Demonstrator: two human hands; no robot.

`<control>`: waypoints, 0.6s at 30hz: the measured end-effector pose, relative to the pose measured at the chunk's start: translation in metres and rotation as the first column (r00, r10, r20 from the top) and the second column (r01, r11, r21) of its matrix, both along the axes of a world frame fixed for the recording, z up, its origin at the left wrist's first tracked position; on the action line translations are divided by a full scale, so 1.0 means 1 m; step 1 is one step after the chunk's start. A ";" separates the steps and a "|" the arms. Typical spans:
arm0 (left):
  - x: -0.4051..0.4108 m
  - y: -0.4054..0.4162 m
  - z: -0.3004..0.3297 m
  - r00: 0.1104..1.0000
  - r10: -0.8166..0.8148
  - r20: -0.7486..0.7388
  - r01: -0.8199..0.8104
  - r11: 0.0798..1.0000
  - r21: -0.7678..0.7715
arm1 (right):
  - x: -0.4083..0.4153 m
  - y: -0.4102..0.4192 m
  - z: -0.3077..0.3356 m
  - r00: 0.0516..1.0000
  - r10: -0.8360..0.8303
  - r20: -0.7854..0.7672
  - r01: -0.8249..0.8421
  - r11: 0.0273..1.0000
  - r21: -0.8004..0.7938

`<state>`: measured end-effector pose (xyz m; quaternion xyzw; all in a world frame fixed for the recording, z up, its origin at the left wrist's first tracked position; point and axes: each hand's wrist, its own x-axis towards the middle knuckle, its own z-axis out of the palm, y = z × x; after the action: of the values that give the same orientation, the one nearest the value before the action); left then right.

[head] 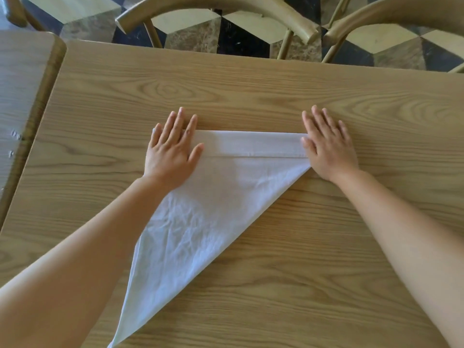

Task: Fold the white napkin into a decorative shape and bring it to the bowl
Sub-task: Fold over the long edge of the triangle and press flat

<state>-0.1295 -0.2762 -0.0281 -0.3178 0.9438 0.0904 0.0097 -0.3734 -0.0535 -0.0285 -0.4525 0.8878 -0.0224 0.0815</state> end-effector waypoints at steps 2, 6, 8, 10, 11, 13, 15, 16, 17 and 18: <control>-0.001 0.003 0.002 0.998 0.060 0.036 -0.060 0.998 0.013 | 0.000 0.007 -0.001 0.999 -0.040 0.020 0.040 0.999 -0.007; -0.021 0.018 0.006 0.950 0.306 0.063 -0.311 0.947 0.080 | 0.002 0.019 -0.002 0.998 -0.029 0.056 0.035 0.993 -0.114; -0.035 0.028 0.005 0.895 0.445 0.038 -0.446 0.888 0.112 | 0.001 0.023 -0.001 0.995 -0.031 0.096 0.057 0.960 -0.273; -0.045 0.038 0.003 0.856 0.518 -0.002 -0.514 0.850 0.114 | -0.003 0.024 0.002 0.995 -0.049 0.087 0.079 0.916 -0.394; -0.049 0.041 0.001 0.850 0.526 -0.014 -0.522 0.846 0.105 | -0.005 0.024 0.004 0.995 -0.068 0.074 0.093 0.906 -0.413; -0.050 0.042 -0.001 0.862 0.506 -0.014 -0.503 0.860 0.085 | -0.009 0.025 0.009 0.983 -0.105 0.152 0.160 0.897 -0.412; -0.048 0.041 -0.002 0.892 0.453 -0.001 -0.452 0.890 0.060 | -0.013 0.027 0.017 0.933 -0.156 0.324 0.270 0.899 -0.346; -0.046 0.041 -0.002 0.909 0.417 0.003 -0.417 0.908 0.044 | -0.014 0.030 0.021 0.903 -0.176 0.392 0.303 0.908 -0.291; -0.045 0.041 -0.002 0.924 0.381 0.006 -0.381 0.924 0.031 | -0.016 0.036 0.025 0.881 -0.182 0.436 0.308 0.921 -0.238; -0.044 0.041 -0.001 0.938 0.347 0.008 -0.348 0.937 0.023 | -0.015 0.043 0.029 0.865 -0.179 0.470 0.301 0.933 -0.199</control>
<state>-0.1731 -0.2349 -0.0289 -0.4795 0.8717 0.1012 -0.0007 -0.3884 -0.0103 0.0009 -0.3272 0.8840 -0.2537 0.2170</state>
